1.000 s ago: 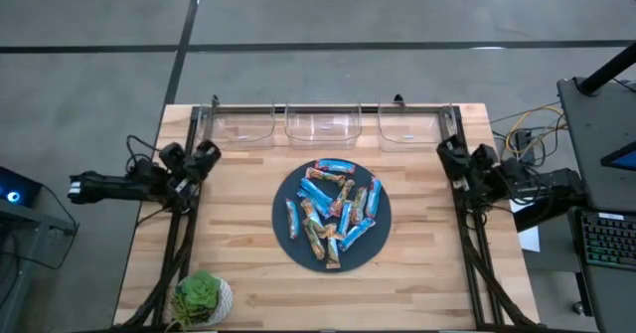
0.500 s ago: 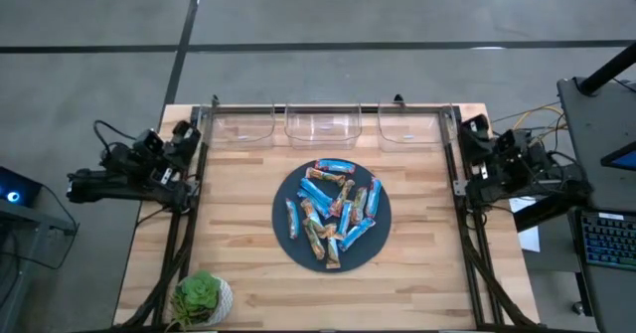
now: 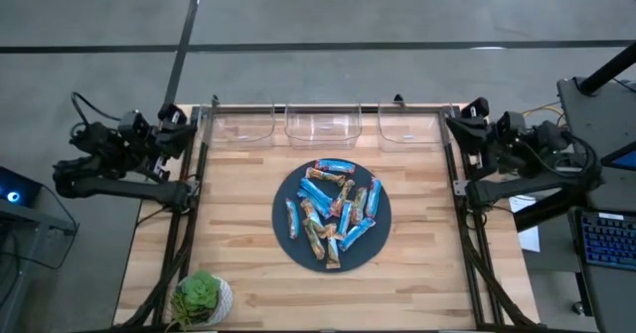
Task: Pick and place Granola Bars by type
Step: Put the red granola bar into the left transparent bin
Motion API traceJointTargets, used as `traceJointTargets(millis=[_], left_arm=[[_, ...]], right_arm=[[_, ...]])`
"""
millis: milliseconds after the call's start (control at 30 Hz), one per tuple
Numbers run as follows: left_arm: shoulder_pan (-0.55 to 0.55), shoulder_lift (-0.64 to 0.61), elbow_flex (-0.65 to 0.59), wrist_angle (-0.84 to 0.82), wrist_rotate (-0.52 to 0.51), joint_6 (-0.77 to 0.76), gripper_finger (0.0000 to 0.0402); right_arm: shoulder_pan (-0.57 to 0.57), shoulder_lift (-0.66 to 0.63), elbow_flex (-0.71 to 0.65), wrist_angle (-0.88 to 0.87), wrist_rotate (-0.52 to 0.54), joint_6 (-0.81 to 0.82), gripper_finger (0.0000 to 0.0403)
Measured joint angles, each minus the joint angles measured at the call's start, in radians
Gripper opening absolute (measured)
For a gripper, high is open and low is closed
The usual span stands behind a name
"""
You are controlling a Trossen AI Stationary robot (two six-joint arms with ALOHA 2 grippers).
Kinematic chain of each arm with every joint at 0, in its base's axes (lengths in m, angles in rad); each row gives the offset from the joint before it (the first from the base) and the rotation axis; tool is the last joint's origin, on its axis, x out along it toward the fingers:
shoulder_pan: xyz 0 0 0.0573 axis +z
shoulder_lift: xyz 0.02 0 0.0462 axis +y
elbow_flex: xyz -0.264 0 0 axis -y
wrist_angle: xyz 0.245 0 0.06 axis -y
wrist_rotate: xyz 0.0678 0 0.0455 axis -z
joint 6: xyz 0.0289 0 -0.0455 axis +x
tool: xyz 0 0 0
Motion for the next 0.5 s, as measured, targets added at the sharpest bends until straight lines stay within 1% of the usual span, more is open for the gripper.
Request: traceJointTargets(millis=[200, 500], left_arm=[[0.0, 0.096, 0.089, -0.071, 0.01, 0.04, 0.0], [0.0, 0.215, 0.13, -0.103, 0.015, 0.041, 0.0]], right_arm=[[0.0, 0.069, 0.081, -0.103, 0.0, 0.017, 0.0009], [0.0, 0.152, 0.159, -0.224, 0.0, 0.049, 0.0009]])
